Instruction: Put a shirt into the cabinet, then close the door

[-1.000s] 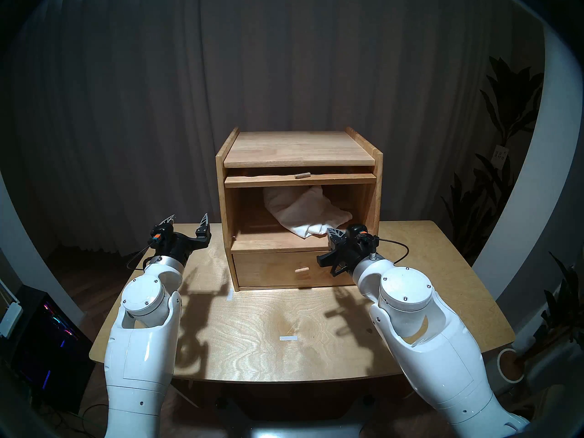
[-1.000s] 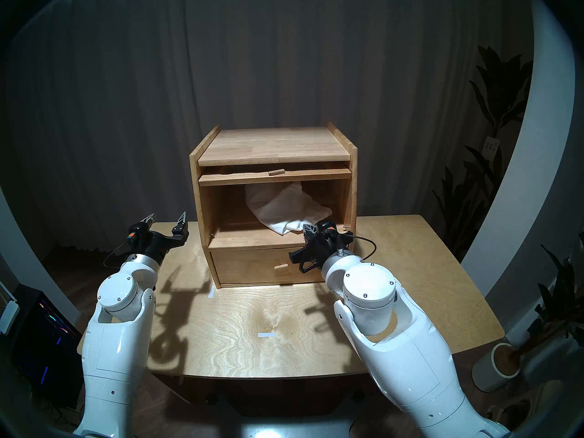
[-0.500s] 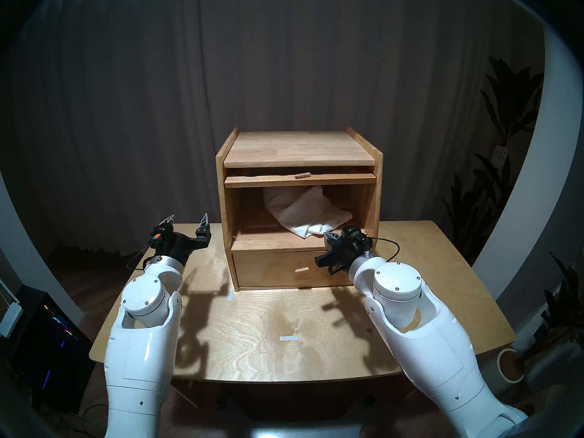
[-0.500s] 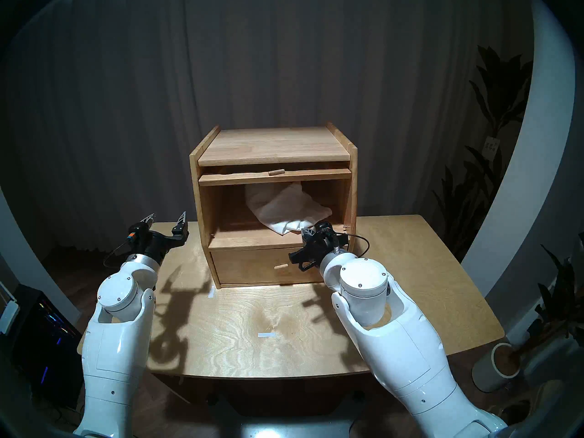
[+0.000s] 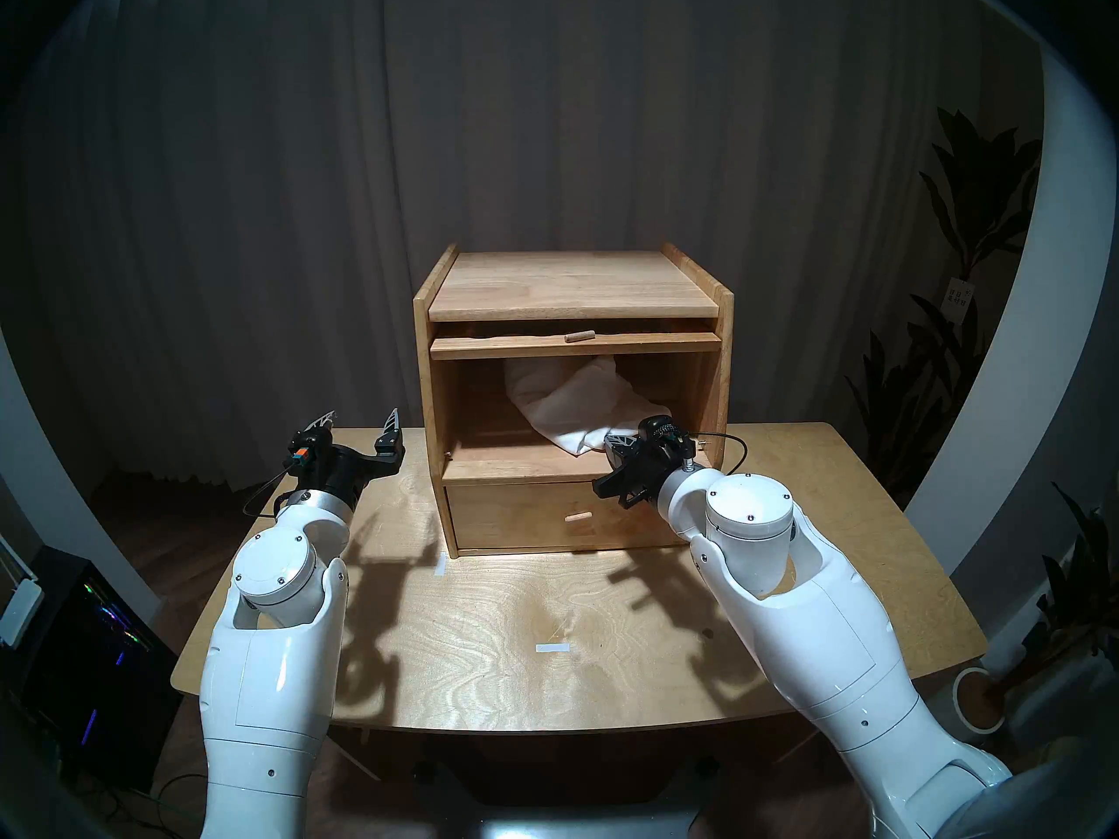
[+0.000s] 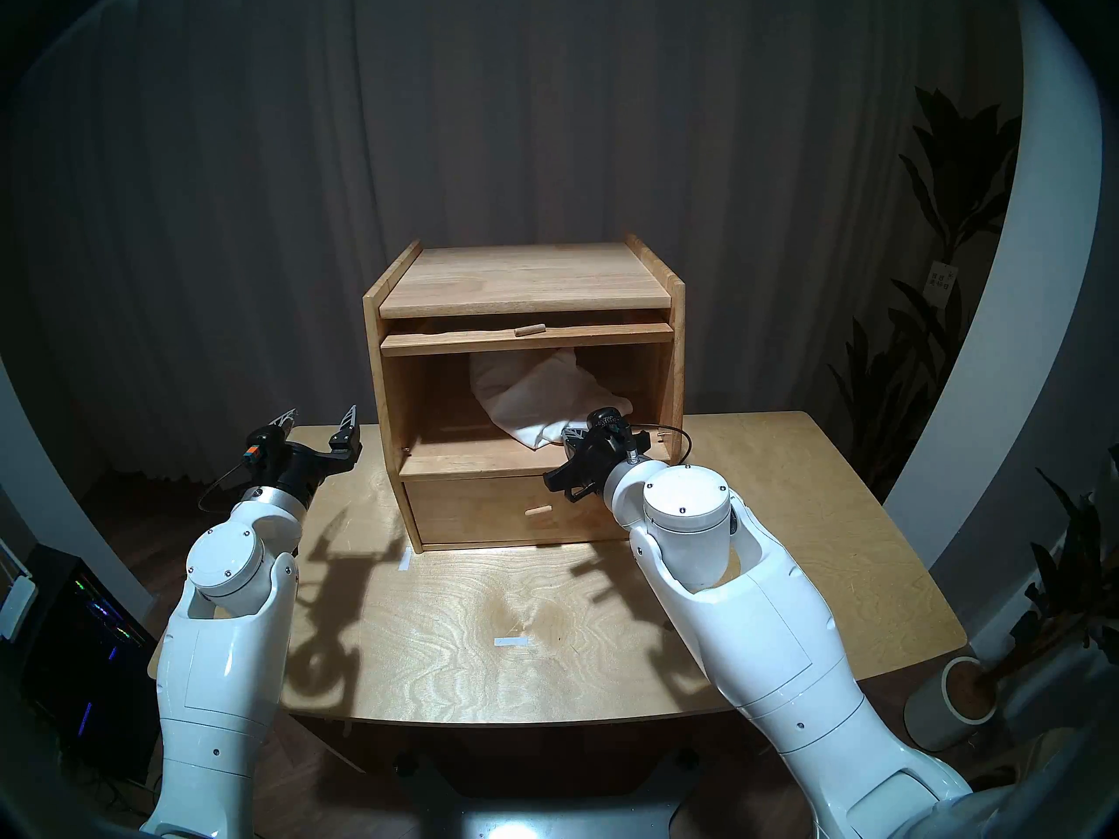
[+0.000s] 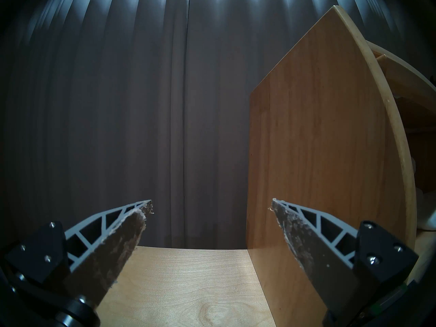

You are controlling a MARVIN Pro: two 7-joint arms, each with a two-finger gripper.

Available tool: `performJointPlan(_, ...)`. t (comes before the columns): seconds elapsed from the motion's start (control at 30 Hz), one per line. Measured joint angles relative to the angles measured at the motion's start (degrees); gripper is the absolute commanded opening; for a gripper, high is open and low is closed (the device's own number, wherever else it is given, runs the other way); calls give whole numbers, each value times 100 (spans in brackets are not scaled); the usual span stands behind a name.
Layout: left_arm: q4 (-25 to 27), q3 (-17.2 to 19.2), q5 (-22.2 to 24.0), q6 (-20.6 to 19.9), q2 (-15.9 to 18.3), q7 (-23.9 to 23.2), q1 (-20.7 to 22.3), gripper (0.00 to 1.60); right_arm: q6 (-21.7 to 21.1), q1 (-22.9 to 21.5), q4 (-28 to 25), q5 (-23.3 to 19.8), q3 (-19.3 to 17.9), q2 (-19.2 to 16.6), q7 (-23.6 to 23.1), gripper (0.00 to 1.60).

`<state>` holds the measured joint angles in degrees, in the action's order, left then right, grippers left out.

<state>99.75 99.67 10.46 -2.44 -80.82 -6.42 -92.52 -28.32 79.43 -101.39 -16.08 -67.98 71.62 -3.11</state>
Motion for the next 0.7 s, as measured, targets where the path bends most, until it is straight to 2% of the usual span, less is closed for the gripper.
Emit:
performJointPlan(0.33,1,-2,2,0,2,3,-1,160,30,-456,598,-91,-41,110,-177,0)
performJointPlan(0.63,4,-4,4,0,4,6,-2,160,109,-583,756,-59,-13,121,-308,0)
performJointPlan(0.67,4,-5,4,0,4,6,-2,160,106,-571,728,-48,-13,118,-308,31)
performJointPlan(0.7,4,-5,4,0,5,6,-2,160,99,-566,700,-45,-13,118,-307,155)
